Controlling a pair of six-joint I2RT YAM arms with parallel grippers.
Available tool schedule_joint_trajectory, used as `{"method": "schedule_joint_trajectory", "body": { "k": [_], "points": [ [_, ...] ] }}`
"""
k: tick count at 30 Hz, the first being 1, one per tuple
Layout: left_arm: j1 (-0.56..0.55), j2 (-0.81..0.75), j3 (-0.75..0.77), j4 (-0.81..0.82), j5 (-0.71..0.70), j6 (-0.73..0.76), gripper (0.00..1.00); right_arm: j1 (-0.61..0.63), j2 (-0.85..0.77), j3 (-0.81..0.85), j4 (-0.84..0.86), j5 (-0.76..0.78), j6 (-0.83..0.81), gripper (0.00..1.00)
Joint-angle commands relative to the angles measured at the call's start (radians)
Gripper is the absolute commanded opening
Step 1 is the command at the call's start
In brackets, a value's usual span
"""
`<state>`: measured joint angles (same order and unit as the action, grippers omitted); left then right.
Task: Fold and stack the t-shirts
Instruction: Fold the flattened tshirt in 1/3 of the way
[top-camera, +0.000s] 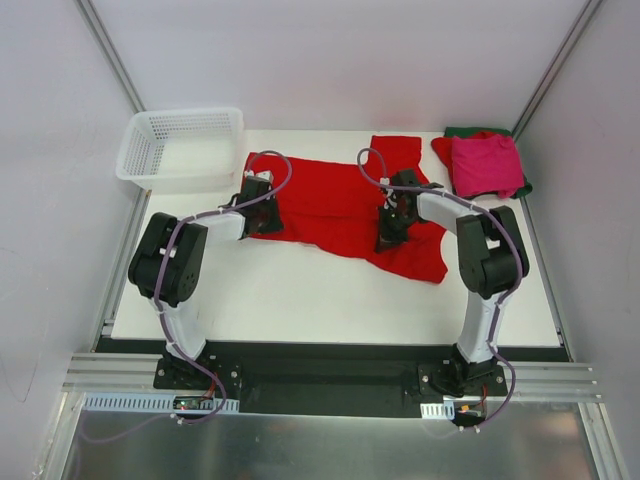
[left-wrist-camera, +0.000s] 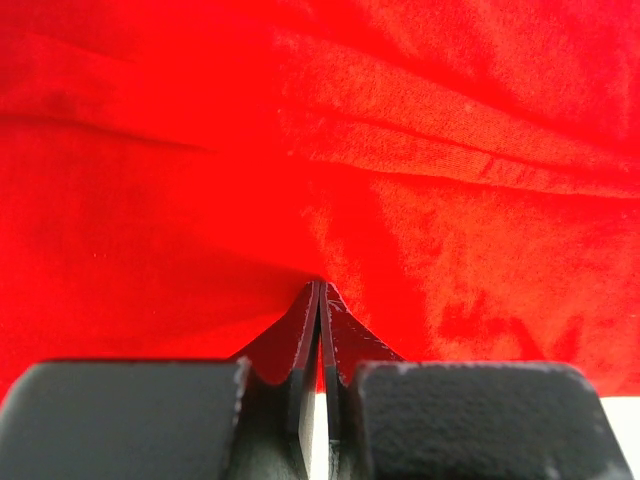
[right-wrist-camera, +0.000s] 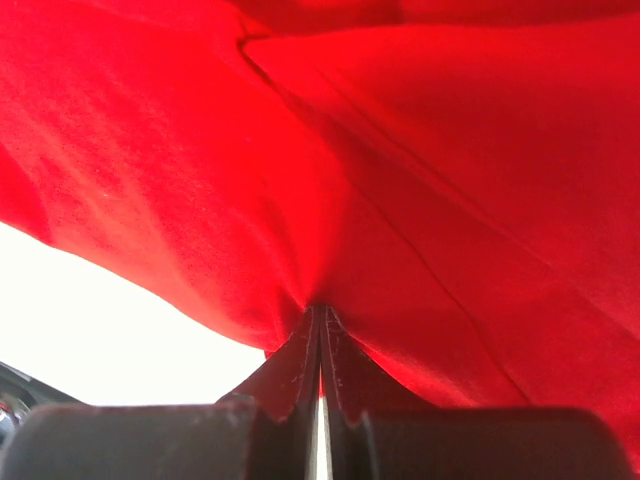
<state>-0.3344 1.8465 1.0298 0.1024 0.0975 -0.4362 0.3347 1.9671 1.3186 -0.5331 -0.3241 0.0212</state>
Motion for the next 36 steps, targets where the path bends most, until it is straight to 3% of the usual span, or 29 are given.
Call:
{"method": "schedule_joint_trajectory", "body": {
  "k": [1, 12, 20, 28, 36],
  "points": [
    [-0.025, -0.021, -0.109, -0.092, 0.022, -0.03, 0.0, 0.024, -0.076, -0.05, -0.016, -0.012, -0.01, 0.01],
    [-0.051, -0.217, -0.336, -0.098, 0.033, -0.098, 0.0, 0.043, -0.146, -0.121, -0.025, -0.001, -0.004, 0.01],
    [-0.064, -0.387, -0.448, -0.197, -0.005, -0.131, 0.0, 0.05, -0.189, -0.15, -0.053, 0.022, -0.009, 0.01],
    [-0.072, -0.492, -0.473, -0.222, 0.007, -0.153, 0.0, 0.053, -0.286, -0.2, -0.09, 0.049, -0.015, 0.01],
    [-0.078, -0.625, -0.384, -0.243, 0.022, -0.108, 0.0, 0.059, -0.406, -0.171, -0.064, 0.043, -0.038, 0.01]
  ]
}}
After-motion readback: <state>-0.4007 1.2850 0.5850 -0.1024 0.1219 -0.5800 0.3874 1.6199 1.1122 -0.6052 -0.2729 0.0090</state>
